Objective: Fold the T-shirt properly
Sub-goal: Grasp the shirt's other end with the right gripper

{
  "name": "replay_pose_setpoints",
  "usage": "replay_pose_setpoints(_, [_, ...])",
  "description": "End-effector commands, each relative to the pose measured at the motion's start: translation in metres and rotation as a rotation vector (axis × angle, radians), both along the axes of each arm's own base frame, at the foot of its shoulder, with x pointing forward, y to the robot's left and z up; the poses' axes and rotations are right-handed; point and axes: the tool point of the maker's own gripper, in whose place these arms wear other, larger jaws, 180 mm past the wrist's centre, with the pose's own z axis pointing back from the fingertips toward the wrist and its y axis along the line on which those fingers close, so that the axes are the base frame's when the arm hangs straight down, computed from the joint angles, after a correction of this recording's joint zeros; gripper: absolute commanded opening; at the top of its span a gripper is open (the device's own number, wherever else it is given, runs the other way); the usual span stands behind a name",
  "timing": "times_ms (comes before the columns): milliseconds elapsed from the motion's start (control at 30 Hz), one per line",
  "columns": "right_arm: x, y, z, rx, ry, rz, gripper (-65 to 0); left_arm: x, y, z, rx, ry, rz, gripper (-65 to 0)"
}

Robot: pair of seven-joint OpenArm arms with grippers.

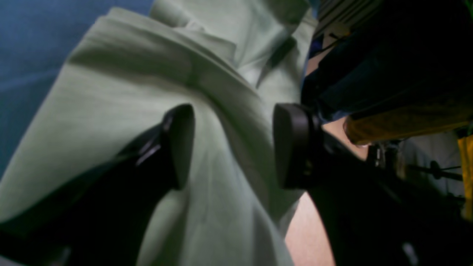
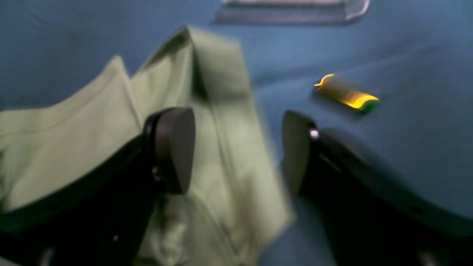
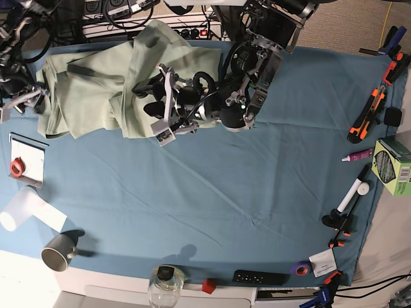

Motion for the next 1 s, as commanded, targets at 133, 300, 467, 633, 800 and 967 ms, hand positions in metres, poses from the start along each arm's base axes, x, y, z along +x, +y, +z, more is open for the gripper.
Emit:
replay_pose_setpoints(133, [0.017, -0.023, 0.002, 0.157, -0.044, -0.008, -28.1, 0.007, -0.003, 0.015, -0.047, -0.028, 0.010, -30.6])
replay_pose_setpoints(300, [0.025, -0.045, -0.008, 0.250, -0.035, -0.078, -28.1, 0.005, -0.003, 0.015, -0.049, -0.023, 0.010, -30.6])
replay_pose_setpoints(467, [0.033, -0.044, -0.020, 0.336, -0.027, -0.074, -28.1, 0.005, -0.003, 0.015, -0.050, -0.024, 0.010, -30.6])
replay_pose_setpoints(633, [0.035, -0.018, -0.026, 0.506, -0.049, -0.036, -28.1, 0.005, -0.003, 0.015, -0.049, -0.024, 0.010, -30.6])
replay_pose_setpoints(800, [0.032, -0.007, -0.024, 0.560, -0.031, 0.002, -28.1, 0.005, -0.003, 0.015, -0.048, -0.024, 0.011, -30.6])
replay_pose_setpoints(967, [0.039, -0.007, -0.010, 0.583, -0.100, 0.021, -28.1, 0.005, -0.003, 0.015, -0.049, -0.023, 0.011, -30.6])
